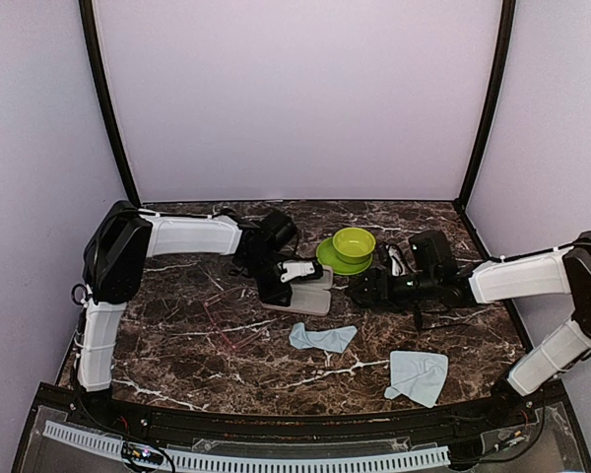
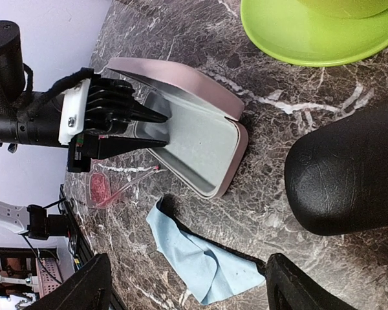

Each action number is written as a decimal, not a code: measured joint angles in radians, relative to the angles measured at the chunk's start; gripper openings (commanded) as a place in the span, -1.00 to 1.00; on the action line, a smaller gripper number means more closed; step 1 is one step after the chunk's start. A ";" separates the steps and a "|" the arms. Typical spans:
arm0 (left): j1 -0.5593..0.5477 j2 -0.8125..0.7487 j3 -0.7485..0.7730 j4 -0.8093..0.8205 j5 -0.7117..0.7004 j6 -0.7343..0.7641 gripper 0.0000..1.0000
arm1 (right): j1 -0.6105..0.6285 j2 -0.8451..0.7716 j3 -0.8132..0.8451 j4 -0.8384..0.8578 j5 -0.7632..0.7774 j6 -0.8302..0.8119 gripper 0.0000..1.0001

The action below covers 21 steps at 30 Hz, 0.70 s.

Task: Organize the sunglasses
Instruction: Put down the opened sunglasses case.

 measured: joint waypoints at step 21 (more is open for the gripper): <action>-0.021 -0.267 -0.281 0.230 -0.023 -0.124 -0.09 | 0.056 0.048 0.059 -0.100 0.068 -0.073 0.37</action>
